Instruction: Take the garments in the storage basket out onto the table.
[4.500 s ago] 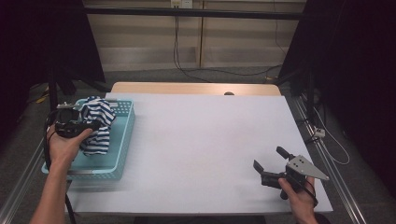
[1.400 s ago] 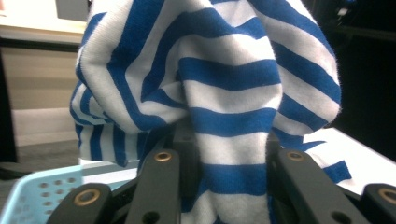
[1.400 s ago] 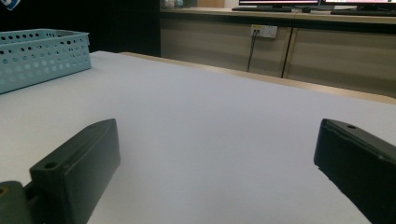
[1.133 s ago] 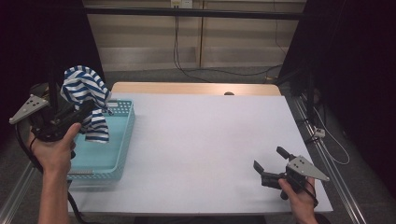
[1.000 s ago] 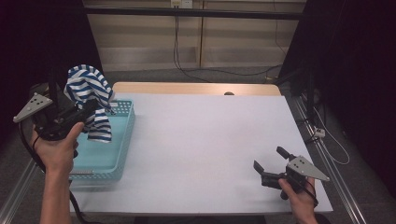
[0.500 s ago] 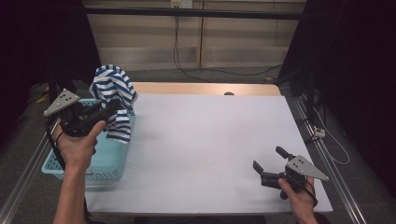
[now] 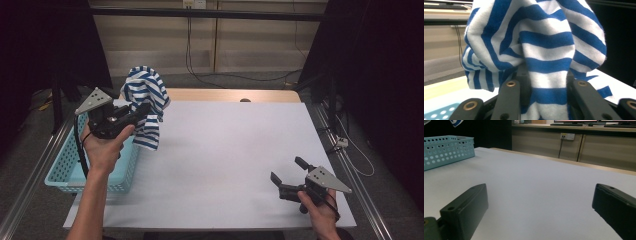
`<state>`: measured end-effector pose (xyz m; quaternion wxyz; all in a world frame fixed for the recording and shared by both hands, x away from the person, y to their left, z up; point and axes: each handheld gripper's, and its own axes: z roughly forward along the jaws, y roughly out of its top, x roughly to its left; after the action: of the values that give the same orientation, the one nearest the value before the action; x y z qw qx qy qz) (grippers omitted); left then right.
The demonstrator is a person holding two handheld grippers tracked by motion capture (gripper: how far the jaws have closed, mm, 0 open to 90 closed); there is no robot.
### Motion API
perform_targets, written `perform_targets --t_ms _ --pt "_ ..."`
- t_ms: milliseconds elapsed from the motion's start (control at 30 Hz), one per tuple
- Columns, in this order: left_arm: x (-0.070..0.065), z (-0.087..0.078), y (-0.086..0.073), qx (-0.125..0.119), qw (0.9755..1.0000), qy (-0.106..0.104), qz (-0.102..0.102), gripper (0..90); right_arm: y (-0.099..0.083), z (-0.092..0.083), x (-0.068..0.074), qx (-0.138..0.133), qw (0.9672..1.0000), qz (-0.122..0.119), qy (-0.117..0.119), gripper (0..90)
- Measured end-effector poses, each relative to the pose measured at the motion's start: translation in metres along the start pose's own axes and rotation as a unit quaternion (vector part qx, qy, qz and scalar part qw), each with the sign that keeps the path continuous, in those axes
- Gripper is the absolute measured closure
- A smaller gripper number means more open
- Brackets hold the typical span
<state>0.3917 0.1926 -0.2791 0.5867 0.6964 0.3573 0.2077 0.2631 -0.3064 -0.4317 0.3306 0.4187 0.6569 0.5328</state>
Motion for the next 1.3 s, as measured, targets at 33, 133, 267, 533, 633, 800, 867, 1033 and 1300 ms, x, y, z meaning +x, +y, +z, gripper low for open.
perform_targets --t_ms 33,133,267,533,633,800,867,1033,1300 --pt "-0.001 0.002 0.001 -0.002 1.0 -0.005 0.002 70.6 0.0 0.0 0.0 0.0 1.0 0.0 -0.001 0.0" --pt "-0.007 0.007 0.002 -0.003 1.0 -0.008 0.002 70.6 0.0 0.0 -0.001 0.0 1.0 0.0 -0.001 0.0" --pt "-0.014 0.016 -0.002 0.008 0.9998 -0.015 0.007 70.5 0.0 0.0 0.0 0.0 1.0 -0.001 0.0 0.0" --pt "-0.026 0.032 -0.003 0.011 0.9991 -0.042 -0.002 70.4 0.0 -0.001 0.0 0.001 1.0 0.002 0.0 0.0" --pt "-0.029 0.037 -0.001 0.016 0.9988 -0.047 -0.002 70.4 0.0 -0.001 0.0 0.001 1.0 -0.001 0.001 0.0" --pt "-0.034 0.046 0.0 0.024 0.9984 -0.051 -0.001 70.5 0.0 -0.002 0.0 0.001 1.0 -0.001 0.002 0.0" --pt "-0.036 0.05 -0.001 0.029 0.9981 -0.055 -0.003 70.4 0.0 -0.001 0.0 0.001 1.0 -0.001 0.002 0.0" --pt "-0.041 0.059 -0.001 0.033 0.9973 -0.065 -0.007 70.4 0.0 -0.001 0.0 0.001 1.0 -0.001 0.001 0.0" --pt "-0.057 0.08 0.003 0.047 0.9952 -0.085 0.003 70.5 0.0 -0.001 0.0 0.001 1.0 -0.002 0.002 0.0"
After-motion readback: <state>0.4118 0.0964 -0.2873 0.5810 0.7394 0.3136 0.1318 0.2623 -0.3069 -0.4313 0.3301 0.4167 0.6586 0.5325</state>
